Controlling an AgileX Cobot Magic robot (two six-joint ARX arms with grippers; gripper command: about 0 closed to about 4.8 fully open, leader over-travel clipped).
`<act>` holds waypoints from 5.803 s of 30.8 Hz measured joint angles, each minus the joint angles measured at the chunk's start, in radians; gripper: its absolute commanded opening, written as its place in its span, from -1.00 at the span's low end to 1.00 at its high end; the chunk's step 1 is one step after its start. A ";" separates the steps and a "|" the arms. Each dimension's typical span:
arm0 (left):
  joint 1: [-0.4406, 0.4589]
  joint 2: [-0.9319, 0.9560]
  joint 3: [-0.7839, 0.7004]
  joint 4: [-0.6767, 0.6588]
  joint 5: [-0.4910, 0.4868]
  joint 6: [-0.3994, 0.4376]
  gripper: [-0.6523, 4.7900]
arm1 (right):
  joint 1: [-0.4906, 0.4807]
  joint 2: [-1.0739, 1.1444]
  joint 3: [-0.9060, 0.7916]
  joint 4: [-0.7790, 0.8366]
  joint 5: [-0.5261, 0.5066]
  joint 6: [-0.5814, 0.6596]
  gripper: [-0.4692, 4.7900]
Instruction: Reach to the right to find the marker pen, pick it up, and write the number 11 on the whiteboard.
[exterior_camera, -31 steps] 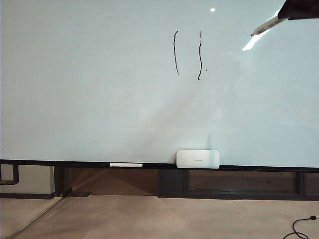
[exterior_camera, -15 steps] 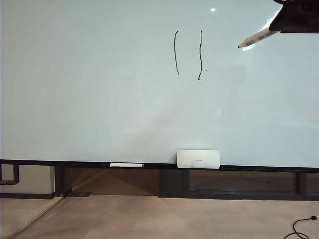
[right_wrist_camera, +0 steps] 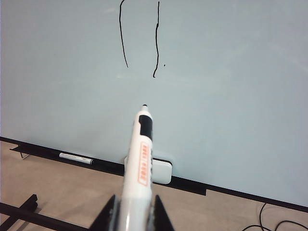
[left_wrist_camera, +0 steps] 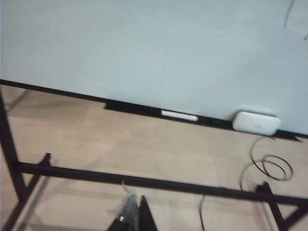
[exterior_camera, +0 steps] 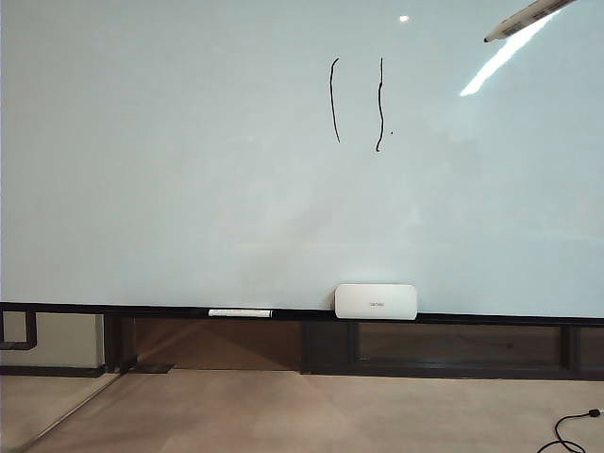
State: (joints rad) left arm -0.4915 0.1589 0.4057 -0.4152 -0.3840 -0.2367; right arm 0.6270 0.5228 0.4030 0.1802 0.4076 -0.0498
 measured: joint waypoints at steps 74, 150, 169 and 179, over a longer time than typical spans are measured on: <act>-0.112 -0.157 -0.378 0.247 0.227 0.240 -0.78 | 0.027 -0.520 -0.396 -0.260 -0.225 0.096 -0.82; 0.410 -0.157 -0.378 0.244 0.335 0.240 -0.78 | -0.458 -0.520 -0.397 -0.276 -0.226 0.094 -0.82; 0.486 -0.157 -0.379 0.240 0.337 0.240 -0.78 | -0.646 -0.520 -0.397 -0.276 -0.225 0.094 -0.82; 0.486 -0.157 -0.379 0.240 0.337 0.240 -0.78 | -0.646 -0.520 -0.397 -0.276 -0.225 0.094 -0.82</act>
State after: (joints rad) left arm -0.0051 0.0021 0.0269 -0.1749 -0.0471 0.0029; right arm -0.0193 0.0029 0.0055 -0.0959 0.1822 0.0444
